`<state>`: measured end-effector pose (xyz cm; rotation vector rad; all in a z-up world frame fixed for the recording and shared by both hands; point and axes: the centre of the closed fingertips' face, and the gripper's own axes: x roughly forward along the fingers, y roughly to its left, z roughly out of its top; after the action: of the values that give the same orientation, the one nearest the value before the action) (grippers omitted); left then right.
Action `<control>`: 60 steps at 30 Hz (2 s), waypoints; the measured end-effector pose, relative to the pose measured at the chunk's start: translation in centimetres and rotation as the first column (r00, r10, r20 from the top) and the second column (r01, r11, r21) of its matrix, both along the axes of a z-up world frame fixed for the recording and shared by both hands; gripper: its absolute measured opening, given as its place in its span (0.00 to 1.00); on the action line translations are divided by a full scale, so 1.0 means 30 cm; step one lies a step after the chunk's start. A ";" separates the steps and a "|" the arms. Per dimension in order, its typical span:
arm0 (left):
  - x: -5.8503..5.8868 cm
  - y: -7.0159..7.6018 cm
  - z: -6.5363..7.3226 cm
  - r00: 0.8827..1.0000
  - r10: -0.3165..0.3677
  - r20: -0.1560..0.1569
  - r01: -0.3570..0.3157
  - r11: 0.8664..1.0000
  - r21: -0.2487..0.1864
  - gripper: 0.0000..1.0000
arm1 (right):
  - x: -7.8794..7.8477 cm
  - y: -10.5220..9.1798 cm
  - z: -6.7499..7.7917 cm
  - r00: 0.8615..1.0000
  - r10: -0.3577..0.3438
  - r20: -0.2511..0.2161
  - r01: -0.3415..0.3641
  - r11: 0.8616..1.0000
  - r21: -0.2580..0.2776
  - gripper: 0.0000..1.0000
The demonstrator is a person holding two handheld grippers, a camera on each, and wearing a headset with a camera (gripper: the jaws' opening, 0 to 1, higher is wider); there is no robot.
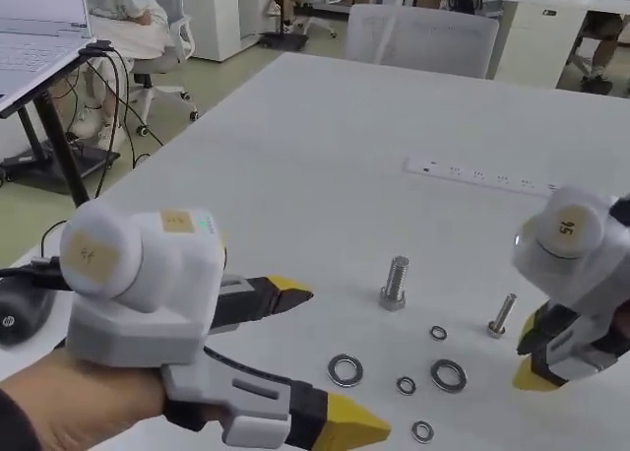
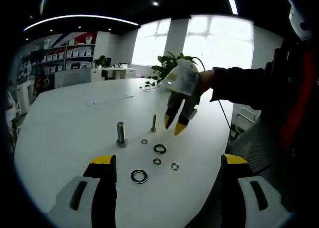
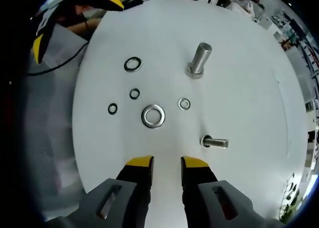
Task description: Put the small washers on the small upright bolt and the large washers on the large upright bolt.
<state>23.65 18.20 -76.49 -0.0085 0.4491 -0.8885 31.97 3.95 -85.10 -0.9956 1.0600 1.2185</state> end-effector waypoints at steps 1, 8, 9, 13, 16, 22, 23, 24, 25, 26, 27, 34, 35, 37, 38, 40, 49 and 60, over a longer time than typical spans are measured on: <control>0.000 0.001 0.001 1.000 0.000 0.001 0.000 1.000 -0.001 0.86 | -0.005 0.010 0.004 1.000 0.004 -0.003 -0.004 1.000 0.006 0.23; 0.001 0.001 0.006 1.000 0.001 0.005 -0.001 1.000 -0.004 0.86 | -0.013 0.055 0.032 1.000 0.029 0.003 -0.029 0.999 0.021 0.23; 0.001 0.000 0.006 1.000 0.001 0.005 -0.001 1.000 -0.004 0.86 | -0.011 0.064 0.038 0.999 0.033 0.007 -0.033 0.999 0.022 0.23; 0.001 -0.002 0.008 1.000 -0.001 0.007 0.001 1.000 -0.005 0.86 | -0.001 0.099 0.058 0.998 0.053 0.023 -0.054 0.998 0.028 0.22; 0.002 -0.001 0.008 1.000 0.001 0.007 -0.001 1.000 -0.005 0.86 | 0.010 0.134 0.070 0.996 0.080 0.040 -0.081 0.996 0.029 0.22; 0.004 0.003 0.008 1.000 0.006 0.008 -0.006 1.000 -0.006 0.86 | 0.048 0.189 0.065 0.994 0.090 0.062 -0.093 0.995 0.039 0.22; 0.004 0.003 0.009 1.000 0.007 0.008 -0.007 1.000 -0.008 0.86 | 0.053 0.197 0.059 0.994 0.088 0.058 -0.090 0.995 0.042 0.22; 0.004 0.004 0.009 1.000 0.007 0.007 -0.007 1.000 -0.008 0.86 | 0.055 0.202 0.054 0.995 0.083 0.053 -0.085 0.995 0.043 0.22; 0.004 0.004 0.008 1.000 0.008 0.008 -0.007 1.000 -0.006 0.86 | 0.062 0.207 0.046 0.995 0.080 0.057 -0.082 0.996 0.040 0.22; 0.004 0.004 0.008 1.000 0.007 0.008 -0.007 1.000 -0.006 0.86 | 0.070 0.210 0.041 0.995 0.080 0.063 -0.082 0.996 0.036 0.22; 0.004 0.004 0.008 1.000 0.007 0.007 -0.007 1.000 -0.007 0.86 | 0.080 0.215 0.033 0.995 0.076 0.069 -0.079 0.996 0.030 0.22; 0.004 0.006 0.007 1.000 0.009 0.008 -0.009 1.000 -0.008 0.86 | 0.117 0.237 -0.018 0.994 0.072 0.084 -0.072 0.997 -0.003 0.22; 0.004 0.006 0.007 1.000 0.009 0.008 -0.009 1.000 -0.008 0.86 | 0.118 0.237 -0.022 0.994 0.073 0.082 -0.073 0.997 -0.006 0.22; 0.003 0.007 0.006 1.000 0.010 0.007 -0.010 1.000 -0.007 0.86 | 0.122 0.237 -0.037 0.994 0.071 0.077 -0.070 0.997 -0.016 0.21; 0.003 0.007 0.006 1.000 0.010 0.009 -0.010 1.000 -0.007 0.86 | 0.127 0.237 -0.047 0.995 0.070 0.076 -0.068 0.997 -0.021 0.21; 0.003 0.007 0.007 1.000 0.011 0.010 -0.011 1.000 -0.009 0.86 | 0.135 0.236 -0.059 0.994 0.070 0.080 -0.067 0.997 -0.032 0.21; 0.006 0.010 0.007 1.000 0.016 0.010 -0.015 1.000 -0.010 0.86 | 0.152 0.234 -0.095 0.995 0.066 0.073 -0.063 0.997 -0.049 0.18; 0.009 0.009 0.008 1.000 0.018 0.010 -0.018 1.000 -0.010 0.86 | 0.151 0.231 -0.099 0.998 0.043 0.054 -0.041 0.999 -0.032 0.17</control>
<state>23.91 18.46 -76.24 -0.0175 0.4345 -0.8728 36.49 10.87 -88.06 -1.0742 1.0224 1.2048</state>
